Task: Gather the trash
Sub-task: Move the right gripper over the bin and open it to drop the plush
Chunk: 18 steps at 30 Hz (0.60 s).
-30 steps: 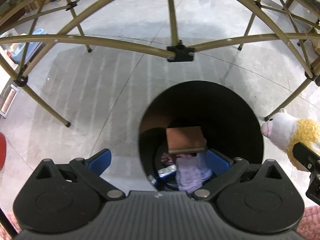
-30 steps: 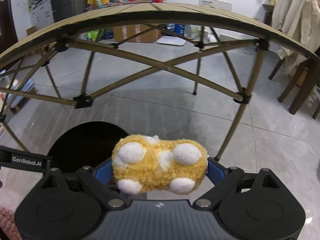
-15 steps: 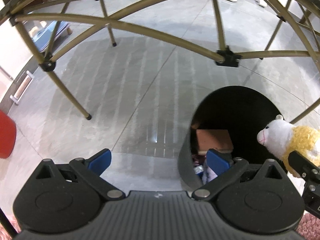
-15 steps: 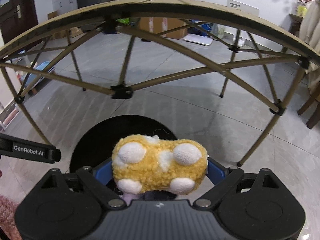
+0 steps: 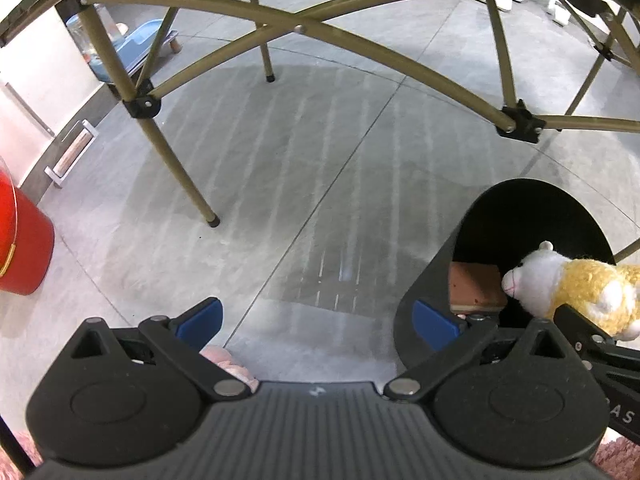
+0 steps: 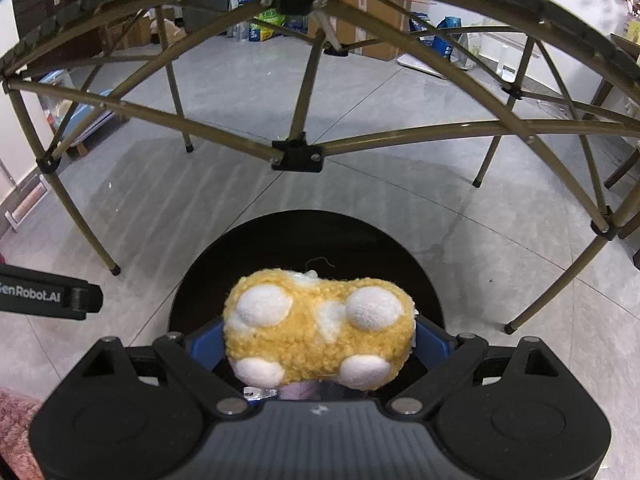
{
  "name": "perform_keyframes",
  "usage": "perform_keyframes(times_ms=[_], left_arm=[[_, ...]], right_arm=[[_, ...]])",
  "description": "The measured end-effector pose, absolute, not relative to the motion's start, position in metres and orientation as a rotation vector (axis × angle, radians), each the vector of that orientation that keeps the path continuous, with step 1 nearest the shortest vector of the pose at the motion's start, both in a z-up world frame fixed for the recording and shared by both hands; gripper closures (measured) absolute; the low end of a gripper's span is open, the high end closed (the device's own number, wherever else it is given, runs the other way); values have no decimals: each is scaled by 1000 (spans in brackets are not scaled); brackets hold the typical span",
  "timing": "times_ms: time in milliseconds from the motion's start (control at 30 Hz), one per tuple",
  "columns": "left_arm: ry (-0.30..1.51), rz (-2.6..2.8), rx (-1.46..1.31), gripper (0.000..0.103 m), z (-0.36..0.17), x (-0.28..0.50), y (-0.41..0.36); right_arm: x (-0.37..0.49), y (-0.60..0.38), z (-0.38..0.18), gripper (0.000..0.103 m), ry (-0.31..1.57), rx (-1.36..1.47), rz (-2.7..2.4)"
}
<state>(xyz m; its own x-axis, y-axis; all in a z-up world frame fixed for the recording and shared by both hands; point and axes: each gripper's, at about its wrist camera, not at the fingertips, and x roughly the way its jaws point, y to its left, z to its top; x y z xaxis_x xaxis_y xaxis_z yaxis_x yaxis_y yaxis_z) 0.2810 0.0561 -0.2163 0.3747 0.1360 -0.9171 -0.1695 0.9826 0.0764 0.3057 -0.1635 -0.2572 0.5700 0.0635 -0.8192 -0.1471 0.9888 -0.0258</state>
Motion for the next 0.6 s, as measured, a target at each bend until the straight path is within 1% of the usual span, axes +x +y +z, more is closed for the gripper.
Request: perform_keyframes(times_ms=[600], left_arm=[[1203, 220, -26, 0, -224, 283, 60]], right_arm=[[323, -141, -282, 9, 1018, -104, 131]])
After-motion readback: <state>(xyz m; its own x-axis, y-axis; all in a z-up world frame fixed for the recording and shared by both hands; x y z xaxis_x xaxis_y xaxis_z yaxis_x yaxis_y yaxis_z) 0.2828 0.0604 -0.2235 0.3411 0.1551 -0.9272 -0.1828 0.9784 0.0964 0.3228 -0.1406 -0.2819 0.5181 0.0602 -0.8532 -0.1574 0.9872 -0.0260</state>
